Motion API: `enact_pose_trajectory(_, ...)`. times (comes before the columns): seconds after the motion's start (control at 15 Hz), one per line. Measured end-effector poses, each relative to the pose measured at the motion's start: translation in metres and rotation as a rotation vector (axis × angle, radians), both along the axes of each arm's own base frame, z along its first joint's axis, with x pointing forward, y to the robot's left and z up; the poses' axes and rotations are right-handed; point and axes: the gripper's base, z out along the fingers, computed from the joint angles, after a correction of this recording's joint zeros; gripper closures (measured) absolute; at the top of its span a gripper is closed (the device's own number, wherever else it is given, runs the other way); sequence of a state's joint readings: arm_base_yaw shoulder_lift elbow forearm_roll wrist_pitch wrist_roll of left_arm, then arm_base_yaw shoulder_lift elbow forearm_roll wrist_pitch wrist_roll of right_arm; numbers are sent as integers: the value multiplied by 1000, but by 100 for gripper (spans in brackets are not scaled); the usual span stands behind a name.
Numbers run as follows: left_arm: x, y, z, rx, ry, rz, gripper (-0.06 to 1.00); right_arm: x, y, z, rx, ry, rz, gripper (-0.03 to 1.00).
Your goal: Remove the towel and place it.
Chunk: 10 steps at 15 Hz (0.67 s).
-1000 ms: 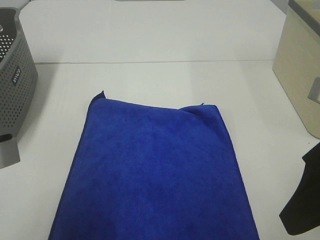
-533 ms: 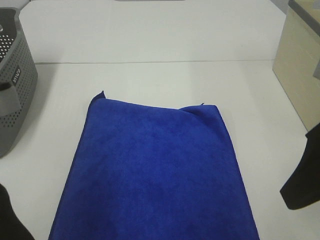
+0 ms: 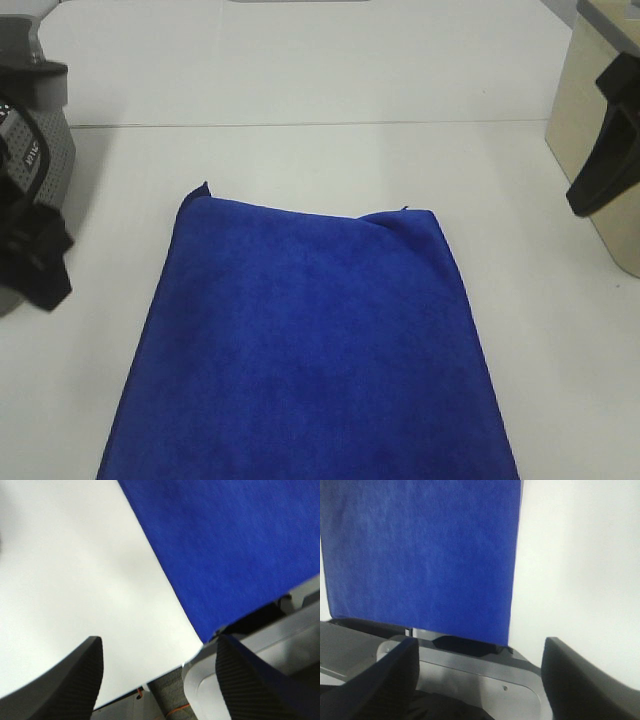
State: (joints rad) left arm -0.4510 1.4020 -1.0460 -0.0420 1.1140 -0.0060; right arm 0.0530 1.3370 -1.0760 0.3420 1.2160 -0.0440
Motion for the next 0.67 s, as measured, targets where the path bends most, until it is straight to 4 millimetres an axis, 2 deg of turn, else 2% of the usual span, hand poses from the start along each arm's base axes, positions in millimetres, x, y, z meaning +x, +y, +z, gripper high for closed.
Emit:
enact_pose_trajectory(0.07, 23, 10, 3, -16, -17, 52, 34, 17, -9, 1, 45, -13, -14, 29)
enact_pose_trajectory(0.13, 69, 25, 8, -99, -38, 116, 34, 52, -17, -4, 98, -17, -2, 29)
enact_pose_trajectory(0.2, 89, 30, 9, -151, -41, 141, 34, 68, -18, -7, 100, -13, -4, 29)
enact_pose_trajectory(0.4, 145, 44, -7, -259, -21, 205, 34, 113, -21, -23, 104, 2, -8, 29)
enact_pose_trajectory(0.67, 198, 37, -40, -290, 1, 192, 34, 157, -23, -49, 101, 0, 0, 29)
